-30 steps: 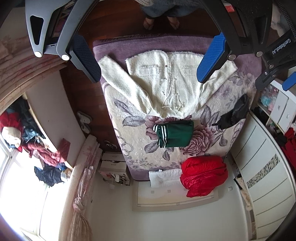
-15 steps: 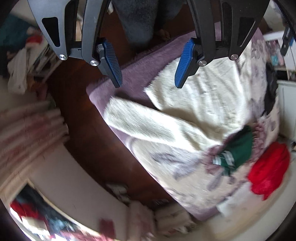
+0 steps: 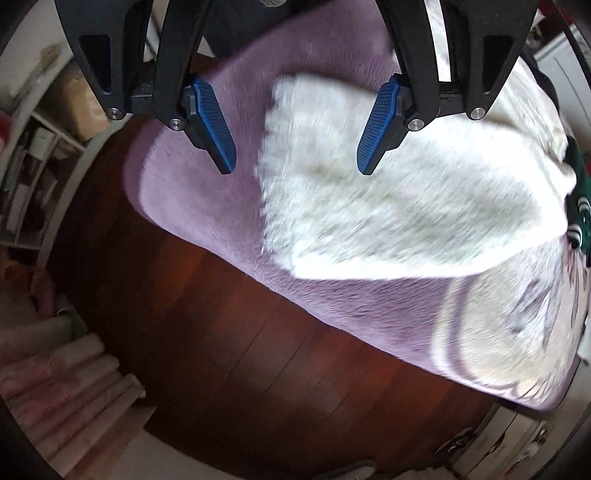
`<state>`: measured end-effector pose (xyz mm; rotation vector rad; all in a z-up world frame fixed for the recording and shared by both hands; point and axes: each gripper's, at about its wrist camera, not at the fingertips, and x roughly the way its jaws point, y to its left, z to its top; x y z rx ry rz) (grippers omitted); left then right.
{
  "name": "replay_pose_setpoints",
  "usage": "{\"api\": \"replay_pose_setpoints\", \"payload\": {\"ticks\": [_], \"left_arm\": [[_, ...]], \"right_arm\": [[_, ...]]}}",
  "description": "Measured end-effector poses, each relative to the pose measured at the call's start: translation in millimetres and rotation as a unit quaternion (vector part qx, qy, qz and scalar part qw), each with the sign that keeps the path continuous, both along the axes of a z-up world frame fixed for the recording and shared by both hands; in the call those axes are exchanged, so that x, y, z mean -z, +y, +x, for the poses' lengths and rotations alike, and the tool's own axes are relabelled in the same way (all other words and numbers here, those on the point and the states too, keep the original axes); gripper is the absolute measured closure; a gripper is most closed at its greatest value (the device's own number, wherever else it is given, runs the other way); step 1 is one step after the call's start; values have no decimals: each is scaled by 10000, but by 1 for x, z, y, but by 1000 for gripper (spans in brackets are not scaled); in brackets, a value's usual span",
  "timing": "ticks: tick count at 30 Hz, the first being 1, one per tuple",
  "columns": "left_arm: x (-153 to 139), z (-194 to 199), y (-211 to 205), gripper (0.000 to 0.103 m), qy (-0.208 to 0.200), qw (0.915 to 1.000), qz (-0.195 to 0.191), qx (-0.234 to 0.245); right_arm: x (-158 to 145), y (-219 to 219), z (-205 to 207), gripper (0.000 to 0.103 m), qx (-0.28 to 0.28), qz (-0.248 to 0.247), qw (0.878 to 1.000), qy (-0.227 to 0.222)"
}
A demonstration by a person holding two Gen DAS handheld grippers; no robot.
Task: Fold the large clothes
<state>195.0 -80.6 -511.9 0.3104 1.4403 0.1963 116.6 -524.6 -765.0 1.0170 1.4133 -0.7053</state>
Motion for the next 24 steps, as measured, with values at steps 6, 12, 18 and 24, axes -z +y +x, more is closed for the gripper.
{"api": "replay_pose_setpoints", "payload": {"ticks": [6,12,18,24], "left_arm": [[31,12,-24,0,151,9998,0,142],[31,22,-52,0,26,9986,37,525],[40,38,-66,0,16,9985,-75,535],[64,59,-83,0,237,9985,-324,365]], "right_arm": [[8,10,10,93,-299,-324,9974,-565],[-1,-2,11,90,-397,-478,9968,-495],[-7,3,-76,61,1304,-198,9840,-1196],[77,66,-102,52,2369,1195,9288,-2586]]}}
